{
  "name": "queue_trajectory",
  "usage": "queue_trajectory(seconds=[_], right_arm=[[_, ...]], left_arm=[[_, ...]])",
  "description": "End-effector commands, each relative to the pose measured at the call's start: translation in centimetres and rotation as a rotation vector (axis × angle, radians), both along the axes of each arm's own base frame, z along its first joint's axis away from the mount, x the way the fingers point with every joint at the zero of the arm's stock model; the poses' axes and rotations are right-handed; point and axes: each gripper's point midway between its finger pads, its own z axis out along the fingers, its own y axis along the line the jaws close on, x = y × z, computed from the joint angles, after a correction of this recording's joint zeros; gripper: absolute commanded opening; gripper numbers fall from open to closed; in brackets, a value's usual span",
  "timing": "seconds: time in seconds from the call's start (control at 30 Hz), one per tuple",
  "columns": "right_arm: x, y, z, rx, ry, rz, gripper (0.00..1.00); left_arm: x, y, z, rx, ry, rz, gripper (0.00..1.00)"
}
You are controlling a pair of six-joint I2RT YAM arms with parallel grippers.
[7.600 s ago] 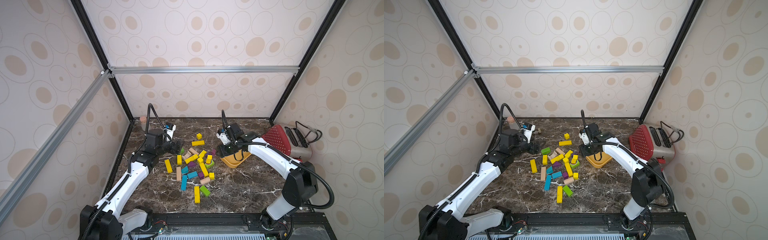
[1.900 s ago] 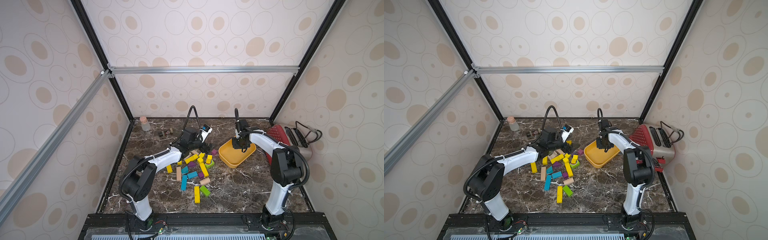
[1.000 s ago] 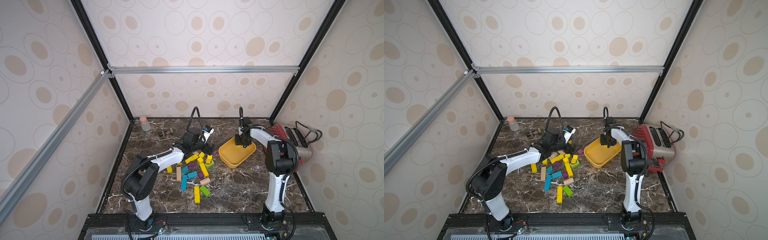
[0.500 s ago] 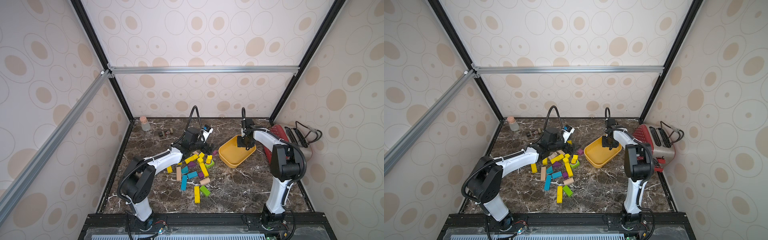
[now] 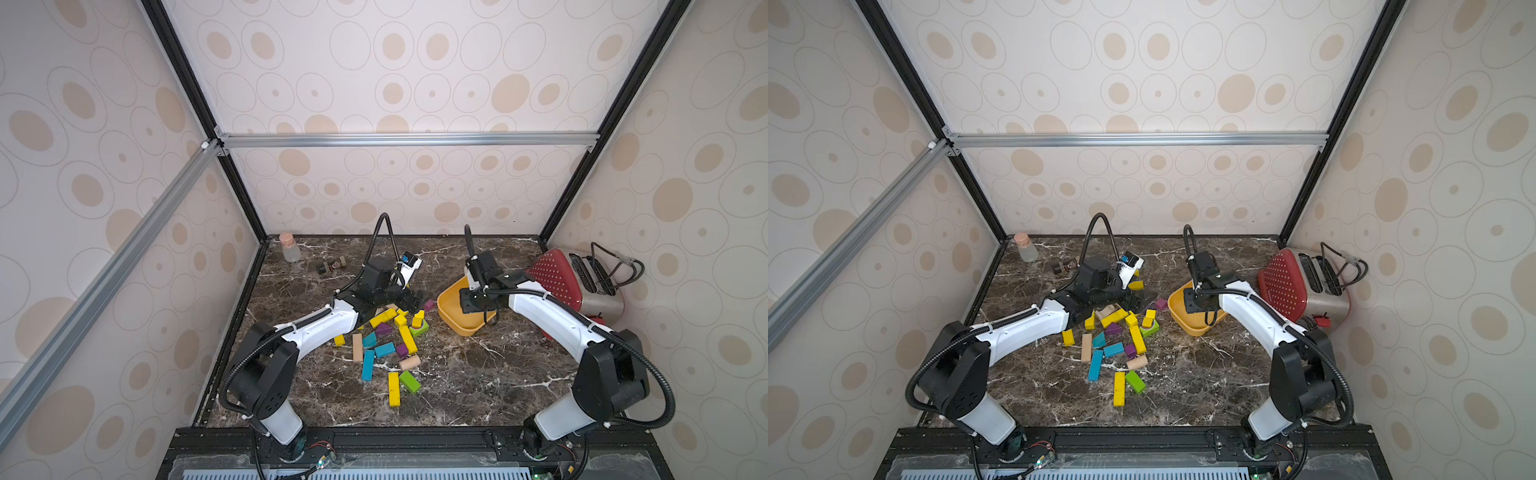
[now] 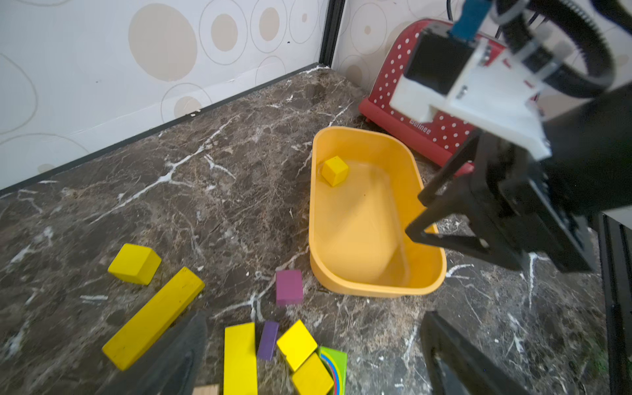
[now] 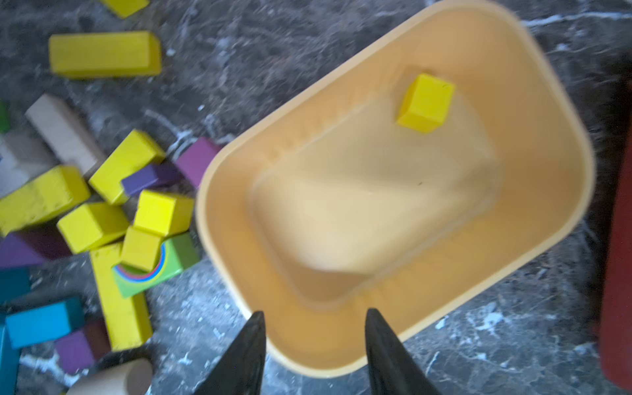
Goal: Pick out the yellow building blocks
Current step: Place the building block in the storage box, then pick up the building block from the center of the board.
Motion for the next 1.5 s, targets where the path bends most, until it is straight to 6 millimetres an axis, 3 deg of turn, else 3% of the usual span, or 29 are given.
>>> queue_trajectory(seconds=[0.0,0.17,0.3,0.47,0.77,1.13,1.47], right_arm=[[-2.1,2.3,0.7,0.049,-0.006,0.018,0.46],[-4.0,6.8,-0.1,0.102,0.007,0.084,0.42],[-4.2,10.0,-1.5,0.111,0.049,0.120,0.26],[-3.5,12.1,-3.6,0.035,0.089,0.141,0.29],[-1.6,12.9,-6.3,-0.025,0.113,0.124,0.35],[0.6,13.1,-8.2,-0.054,0.142,0.111,0.40],[0.7,13.5,-9.8,-0.047,0.197,0.124,0.40]], left_arm=[[-1.4,1.4,0.6,0.035,-0.010,0.026,0.97],[-3.6,4.1,0.1,0.080,0.002,0.065,0.97],[-5.4,6.0,-0.8,0.116,0.021,0.088,0.98],[-7.3,8.1,-2.2,0.192,0.058,0.100,0.99],[-8.7,10.5,-2.7,0.263,0.008,0.115,0.99],[-8.9,10.2,-3.2,0.281,0.007,0.087,0.99],[-8.7,10.3,-3.4,0.287,-0.002,0.087,0.99]])
